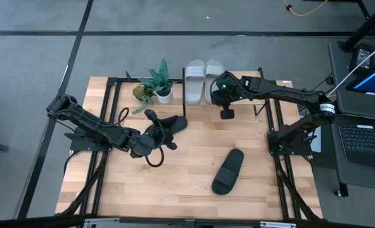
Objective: Pick and place slides into the shelf
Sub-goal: Put the gray slipper on the shelf, then put the top black slipper on the shelf
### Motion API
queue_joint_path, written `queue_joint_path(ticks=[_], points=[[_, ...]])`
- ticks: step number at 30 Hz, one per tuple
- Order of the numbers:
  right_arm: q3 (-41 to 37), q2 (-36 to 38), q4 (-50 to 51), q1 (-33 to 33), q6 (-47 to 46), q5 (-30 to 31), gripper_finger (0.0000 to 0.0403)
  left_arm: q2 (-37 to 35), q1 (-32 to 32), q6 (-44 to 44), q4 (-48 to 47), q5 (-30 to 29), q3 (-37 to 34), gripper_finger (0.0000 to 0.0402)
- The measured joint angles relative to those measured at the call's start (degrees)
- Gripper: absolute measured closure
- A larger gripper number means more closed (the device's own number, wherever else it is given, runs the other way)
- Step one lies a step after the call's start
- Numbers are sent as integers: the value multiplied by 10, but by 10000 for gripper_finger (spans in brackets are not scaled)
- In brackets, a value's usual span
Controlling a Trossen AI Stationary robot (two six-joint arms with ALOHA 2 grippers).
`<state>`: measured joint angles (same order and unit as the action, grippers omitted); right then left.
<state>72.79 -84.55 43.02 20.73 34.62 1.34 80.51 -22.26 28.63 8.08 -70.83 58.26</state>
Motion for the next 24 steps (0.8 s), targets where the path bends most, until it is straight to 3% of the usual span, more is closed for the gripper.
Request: queue_joint_path(ticks=[11,24], points=[[0,0,3,0,-25,-1,366,0,0,0,0,0,0,399],[0,0,6,0,-22,-3,298,0,0,-2,0,0,0,399]])
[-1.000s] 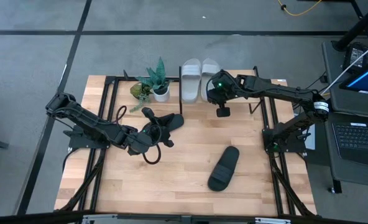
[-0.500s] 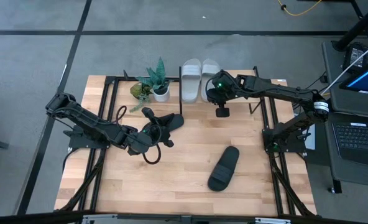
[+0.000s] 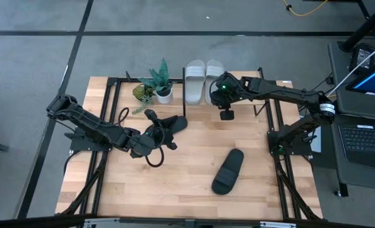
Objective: Pick and place slides into the shelf
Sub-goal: Put the top black slipper on the shelf
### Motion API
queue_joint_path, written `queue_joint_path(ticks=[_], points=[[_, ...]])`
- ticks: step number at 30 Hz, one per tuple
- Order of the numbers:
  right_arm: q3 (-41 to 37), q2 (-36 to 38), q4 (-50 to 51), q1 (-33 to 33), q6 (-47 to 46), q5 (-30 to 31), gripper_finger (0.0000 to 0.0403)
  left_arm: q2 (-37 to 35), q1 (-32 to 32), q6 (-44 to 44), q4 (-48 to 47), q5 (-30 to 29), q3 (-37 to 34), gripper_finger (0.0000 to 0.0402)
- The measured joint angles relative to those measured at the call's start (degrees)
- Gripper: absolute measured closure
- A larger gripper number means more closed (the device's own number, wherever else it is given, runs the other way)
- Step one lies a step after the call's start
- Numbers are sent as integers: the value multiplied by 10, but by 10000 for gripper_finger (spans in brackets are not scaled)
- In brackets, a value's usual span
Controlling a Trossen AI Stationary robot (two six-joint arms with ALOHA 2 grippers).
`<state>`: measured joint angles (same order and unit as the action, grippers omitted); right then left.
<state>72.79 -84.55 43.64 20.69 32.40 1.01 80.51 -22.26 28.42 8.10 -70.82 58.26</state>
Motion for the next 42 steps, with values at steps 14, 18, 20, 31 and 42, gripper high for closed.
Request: queue_joint_path(ticks=[14,18,20,31,42], points=[[45,-1,18,0,7,23,265,0,0,0,0,0,0,399],[87,-1,46,0,-22,23,265,0,0,1,0,0,0,399],[108,-1,77,0,-41,23,266,0,1,2,0,0,0,399],[163,18,172,-25,-114,55,393,-12,52,-18,-64,124,0,401],[83,127,168,-136,-244,101,399,-66,113,-132,-243,197,0,401]])
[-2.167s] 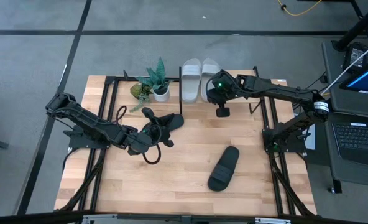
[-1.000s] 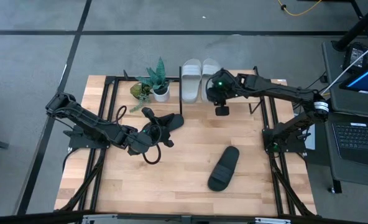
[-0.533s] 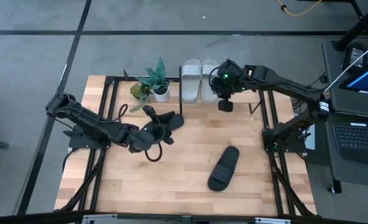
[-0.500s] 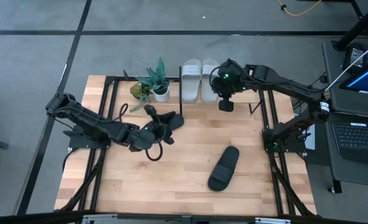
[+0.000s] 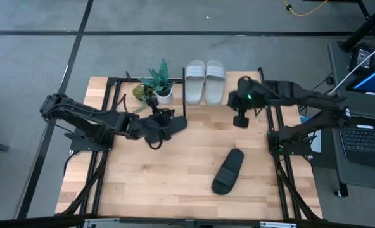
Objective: Pick and place slides into the shelf
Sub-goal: Put the top black slipper on the shelf
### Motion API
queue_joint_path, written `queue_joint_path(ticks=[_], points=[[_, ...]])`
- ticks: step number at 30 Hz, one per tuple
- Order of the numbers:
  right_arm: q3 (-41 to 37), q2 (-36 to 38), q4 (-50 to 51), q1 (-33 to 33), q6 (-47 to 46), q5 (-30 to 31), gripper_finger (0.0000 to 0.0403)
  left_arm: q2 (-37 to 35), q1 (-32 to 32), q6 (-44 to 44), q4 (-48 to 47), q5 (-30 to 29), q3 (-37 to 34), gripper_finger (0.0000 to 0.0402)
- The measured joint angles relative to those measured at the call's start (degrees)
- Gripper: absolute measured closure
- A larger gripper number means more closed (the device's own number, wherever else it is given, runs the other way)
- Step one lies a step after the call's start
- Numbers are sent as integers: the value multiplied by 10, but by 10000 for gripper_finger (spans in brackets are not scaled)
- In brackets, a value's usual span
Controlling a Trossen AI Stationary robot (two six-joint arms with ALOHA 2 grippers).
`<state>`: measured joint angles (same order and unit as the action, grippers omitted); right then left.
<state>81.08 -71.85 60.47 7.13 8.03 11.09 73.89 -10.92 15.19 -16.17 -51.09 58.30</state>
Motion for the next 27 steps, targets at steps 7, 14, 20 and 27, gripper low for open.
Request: queue_joint_path(ticks=[7,14,20,27], points=[[-213,100,-199,-94,-76,0,399,-11,14,-43,-132,92,0,401],[-392,129,-455,-161,-94,0,399,-11,14,-61,-179,136,0,401],[-497,125,-635,-192,-95,0,399,-11,14,-115,-288,153,0,401],[-578,125,-782,-206,-101,0,394,-11,-20,-178,-353,162,-25,401]])
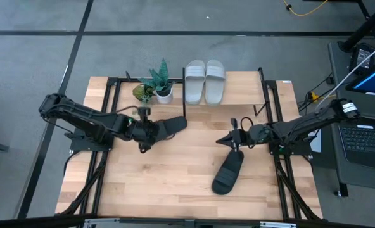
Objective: Pick and place slides into the shelf
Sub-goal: Put the top black slipper on the shelf
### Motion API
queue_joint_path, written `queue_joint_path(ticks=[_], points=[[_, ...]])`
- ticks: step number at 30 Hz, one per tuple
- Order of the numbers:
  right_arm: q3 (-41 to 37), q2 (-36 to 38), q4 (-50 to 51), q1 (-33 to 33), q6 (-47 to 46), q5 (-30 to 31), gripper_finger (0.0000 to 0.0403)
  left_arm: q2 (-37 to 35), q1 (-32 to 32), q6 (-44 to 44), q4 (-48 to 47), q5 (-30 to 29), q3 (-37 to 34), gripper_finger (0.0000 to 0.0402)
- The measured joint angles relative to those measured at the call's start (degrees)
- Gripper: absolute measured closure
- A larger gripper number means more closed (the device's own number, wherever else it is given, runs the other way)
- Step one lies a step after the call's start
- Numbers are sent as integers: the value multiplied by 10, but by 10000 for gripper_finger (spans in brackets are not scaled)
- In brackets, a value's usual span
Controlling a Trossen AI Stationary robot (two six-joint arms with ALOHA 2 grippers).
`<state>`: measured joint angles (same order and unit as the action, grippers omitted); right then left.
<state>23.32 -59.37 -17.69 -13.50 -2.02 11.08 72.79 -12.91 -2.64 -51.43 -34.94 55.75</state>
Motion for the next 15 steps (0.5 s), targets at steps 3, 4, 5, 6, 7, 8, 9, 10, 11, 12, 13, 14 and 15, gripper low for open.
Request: queue_joint_path(ticks=[3,4,5,6,7,8,9,10,11,12,13,14,15], points=[[-13,0,-15,0,-9,0,393,0,-16,-18,2,0,-33,401],[-13,0,-16,0,-9,0,393,0,-20,-28,2,0,-46,401],[-13,0,-18,0,-9,0,392,0,-24,-36,2,0,-60,401],[-13,0,-21,0,-9,0,392,0,-29,-45,3,1,-72,401],[-13,0,-22,0,-8,0,392,0,-34,-47,5,4,-83,401],[-13,0,-23,0,-7,0,392,0,-39,-47,4,12,-91,401],[-13,0,-23,0,-7,0,392,0,-45,-48,4,25,-98,401],[-13,0,-23,0,-8,0,392,0,-49,-48,6,39,-104,401],[-13,0,-23,0,-8,0,392,0,-52,-47,6,55,-108,401],[-13,0,-23,0,-9,0,392,0,-55,-48,6,65,-111,401],[-13,0,-23,0,-9,0,392,0,-57,-51,6,74,-112,401],[-13,0,-23,0,-10,0,392,0,-59,-62,5,81,-113,401],[-13,0,-23,0,-18,0,392,0,-60,-75,5,83,-113,401]])
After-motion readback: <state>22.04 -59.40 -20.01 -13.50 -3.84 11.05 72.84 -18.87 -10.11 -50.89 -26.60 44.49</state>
